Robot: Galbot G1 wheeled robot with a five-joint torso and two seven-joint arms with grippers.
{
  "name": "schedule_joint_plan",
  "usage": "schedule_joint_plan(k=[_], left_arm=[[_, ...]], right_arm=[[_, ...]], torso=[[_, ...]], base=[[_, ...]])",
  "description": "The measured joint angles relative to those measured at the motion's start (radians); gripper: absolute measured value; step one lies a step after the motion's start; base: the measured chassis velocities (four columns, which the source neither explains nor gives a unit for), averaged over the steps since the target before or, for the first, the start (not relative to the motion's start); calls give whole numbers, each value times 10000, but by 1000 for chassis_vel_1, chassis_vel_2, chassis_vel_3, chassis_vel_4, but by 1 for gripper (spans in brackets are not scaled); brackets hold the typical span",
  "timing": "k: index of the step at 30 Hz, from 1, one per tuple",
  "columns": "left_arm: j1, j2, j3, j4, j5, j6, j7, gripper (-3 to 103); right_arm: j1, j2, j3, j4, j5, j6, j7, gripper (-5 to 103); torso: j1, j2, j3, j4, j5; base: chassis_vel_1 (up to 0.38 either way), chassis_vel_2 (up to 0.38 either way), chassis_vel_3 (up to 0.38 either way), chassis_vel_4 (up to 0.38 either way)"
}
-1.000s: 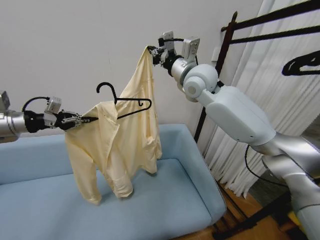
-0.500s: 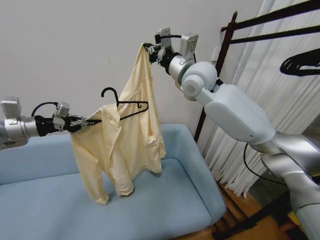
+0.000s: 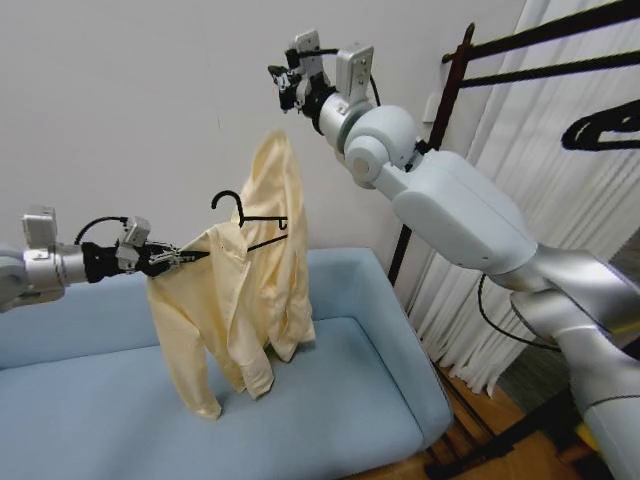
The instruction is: Pick up the clothes from the sofa and hang them on the clothes hanger.
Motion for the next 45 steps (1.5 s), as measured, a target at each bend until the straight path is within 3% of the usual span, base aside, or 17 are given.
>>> schedule_joint_plan(k=[7,12,15,17,18,19,21,25,26,27,31,33,34,36,38,43,45], left_arm=[[-20,-145,-35,44,4,7,-99,2],[-105,-138,-165,164,-7,-1,161,2],[-112,79,-276,251,-159,-67,350,2],[-111,141,-306,309,-209,-116,415,2],[-116,228,-346,385,-266,-171,478,2],[-158,433,-403,560,-468,-324,557,2],[-185,527,-415,653,-561,-436,654,2],[-255,818,-495,875,-728,-683,884,2],[-255,818,-495,875,-728,-683,884,2],[-262,884,-514,912,-765,-740,958,2],[-269,1093,-567,1020,-879,-829,1099,2],[-269,1184,-586,1052,-927,-867,1179,2],[-269,1237,-603,1053,-955,-871,1216,2],[-269,1316,-640,1067,-1022,-873,1252,2],[-273,1347,-656,1080,-1049,-876,1258,2],[-288,1502,-694,1108,-1162,-902,1298,2],[-290,1587,-703,1100,-1256,-902,1344,2]], right_arm=[[-157,-118,-262,377,131,-43,320,0],[-934,-717,-33,971,916,-472,1240,-1],[-2336,-1632,545,1312,1432,-724,1846,15],[-2850,-1995,729,1525,1618,-838,1945,15],[-3530,-2404,981,1853,1786,-927,2019,20],[-5399,-2992,1608,2366,2018,-1044,2191,37],[-6063,-3048,1759,2456,2124,-1099,2198,37],[-7676,-2734,1853,2608,2850,-1059,2198,58],[-7676,-2734,1853,2608,2850,-1059,2198,58],[-7936,-2627,1813,2664,3045,-1017,2121,58],[-8682,-2349,1478,3014,3717,-901,1686,74],[-9021,-2373,1287,3147,3831,-949,1027,85],[-9210,-2438,1213,3182,3805,-1006,584,85],[-9642,-2540,1163,3157,3591,-1147,-317,95],[-9819,-2547,1126,3093,3425,-1161,-608,99],[-10299,-2369,763,2846,2652,-1162,-1219,100],[-10314,-2139,360,2540,1762,-1005,-1540,100]], torso=[[0,0,1,2,0],[0,0,1,3,-1],[1,-1,3,3,8],[1,-1,4,-3,11],[2,-1,3,-5,11],[1,0,2,-8,9],[0,0,2,-9,12],[1,0,1,6,2],[1,0,1,6,2],[1,0,2,6,2],[0,0,1,6,2],[0,0,1,3,1],[0,-1,1,3,1],[0,0,0,-4,1],[0,0,1,-4,2],[0,0,0,-3,3],[0,0,1,1,3]], base=[[0,0,0,0],[0,0,0,0],[0,0,0,0],[0,0,0,0],[0,0,0,0],[0,0,0,0],[0,0,0,0],[0,0,0,0],[0,0,0,0],[0,0,0,0],[0,0,0,0],[0,0,0,0],[0,0,0,0],[0,0,0,0],[0,0,0,0],[0,0,0,0],[0,0,0,0]])
